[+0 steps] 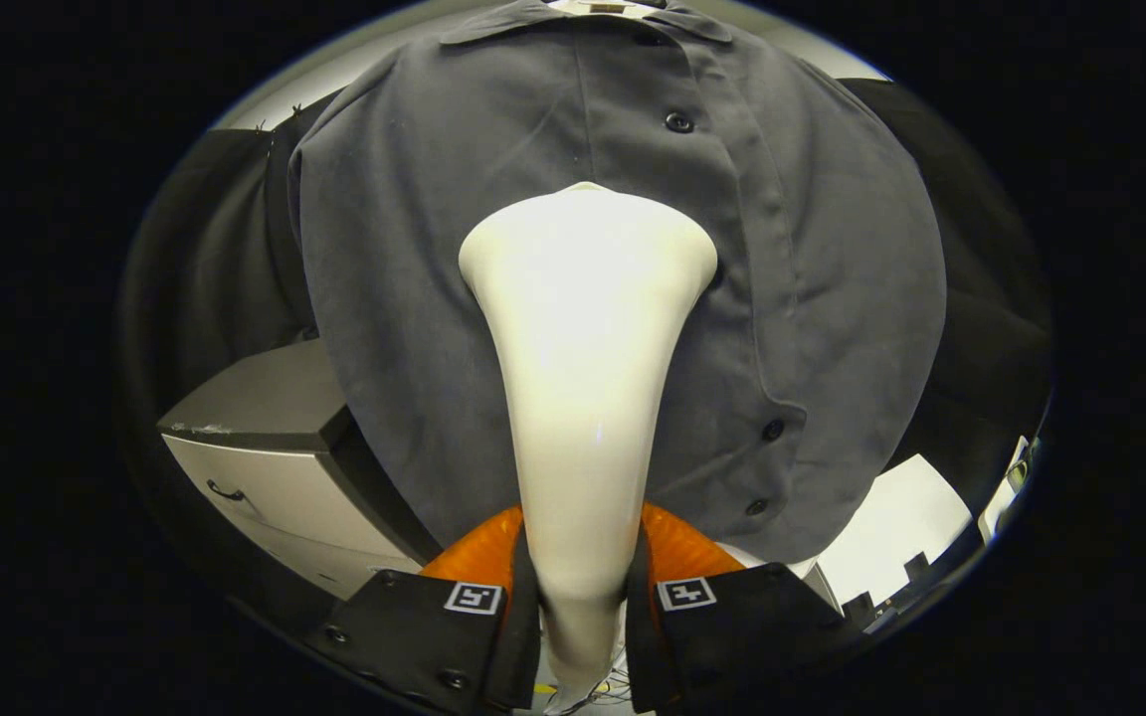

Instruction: Iron the clothes twice with a garment steamer, once on the left side and once on the right side.

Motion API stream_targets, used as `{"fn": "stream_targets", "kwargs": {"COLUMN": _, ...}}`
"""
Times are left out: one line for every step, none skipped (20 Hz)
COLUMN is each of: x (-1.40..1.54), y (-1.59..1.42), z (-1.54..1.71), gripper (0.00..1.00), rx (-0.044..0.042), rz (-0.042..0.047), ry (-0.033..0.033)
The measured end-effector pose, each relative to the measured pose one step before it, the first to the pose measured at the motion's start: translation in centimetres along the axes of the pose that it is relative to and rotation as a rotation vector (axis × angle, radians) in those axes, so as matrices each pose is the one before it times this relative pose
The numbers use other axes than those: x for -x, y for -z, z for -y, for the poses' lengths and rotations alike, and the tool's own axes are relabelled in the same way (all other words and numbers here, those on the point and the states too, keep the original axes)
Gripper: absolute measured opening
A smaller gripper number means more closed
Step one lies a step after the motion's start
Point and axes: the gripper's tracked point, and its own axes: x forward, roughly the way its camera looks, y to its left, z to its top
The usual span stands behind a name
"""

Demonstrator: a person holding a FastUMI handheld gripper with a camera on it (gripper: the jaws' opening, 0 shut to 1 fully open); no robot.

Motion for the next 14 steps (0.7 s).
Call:
{"fn": "stream_targets", "kwargs": {"x": -0.066, "y": 0.703, "z": 0.108, "gripper": 0.43, "rx": -0.0016, "rz": -0.01423, "ry": 0.0093}}
{"fn": "stream_targets", "kwargs": {"x": 0.045, "y": 0.803, "z": 0.198, "gripper": 0.43, "rx": 0.00018, "rz": -0.01334, "ry": 0.00372}}
{"fn": "stream_targets", "kwargs": {"x": 0.003, "y": 0.789, "z": 0.048, "gripper": 0.43, "rx": -0.00038, "rz": -0.01406, "ry": 0.00223}}
{"fn": "stream_targets", "kwargs": {"x": -0.225, "y": 0.745, "z": -0.091, "gripper": 0.42, "rx": -0.00144, "rz": -0.01101, "ry": 0.0005}}
{"fn": "stream_targets", "kwargs": {"x": -0.168, "y": 0.688, "z": -0.033, "gripper": 0.43, "rx": -0.00214, "rz": -0.0101, "ry": 0.00225}}
{"fn": "stream_targets", "kwargs": {"x": -0.14, "y": 0.736, "z": 0.061, "gripper": 0.43, "rx": -0.00375, "rz": -0.01317, "ry": 0.00378}}
{"fn": "stream_targets", "kwargs": {"x": -0.077, "y": 0.609, "z": 0.032, "gripper": 0.43, "rx": -0.00481, "rz": -0.01209, "ry": 0.00189}}
{"fn": "stream_targets", "kwargs": {"x": -0.143, "y": 0.702, "z": -0.042, "gripper": 0.43, "rx": -0.00414, "rz": -0.01002, "ry": 0.00136}}
{"fn": "stream_targets", "kwargs": {"x": -0.095, "y": 0.585, "z": -0.026, "gripper": 0.43, "rx": -0.00246, "rz": -0.00961, "ry": 0.00237}}
{"fn": "stream_targets", "kwargs": {"x": -0.019, "y": 0.613, "z": -0.044, "gripper": 0.43, "rx": -0.00286, "rz": -0.00897, "ry": 0.00151}}
{"fn": "stream_targets", "kwargs": {"x": 0.193, "y": 0.34, "z": 0.3, "gripper": 0.43, "rx": -0.00198, "rz": -0.0084, "ry": 0.00237}}
{"fn": "stream_targets", "kwargs": {"x": -0.119, "y": 0.646, "z": -0.073, "gripper": 0.43, "rx": -0.00237, "rz": -0.00954, "ry": 0.003}}
{"fn": "stream_targets", "kwargs": {"x": 0.065, "y": 0.647, "z": 0.047, "gripper": 0.43, "rx": -0.00353, "rz": -0.0111, "ry": 0.00304}}
{"fn": "stream_targets", "kwargs": {"x": -0.164, "y": 0.764, "z": -0.154, "gripper": 0.43, "rx": -0.00327, "rz": -0.00952, "ry": 0.00337}}
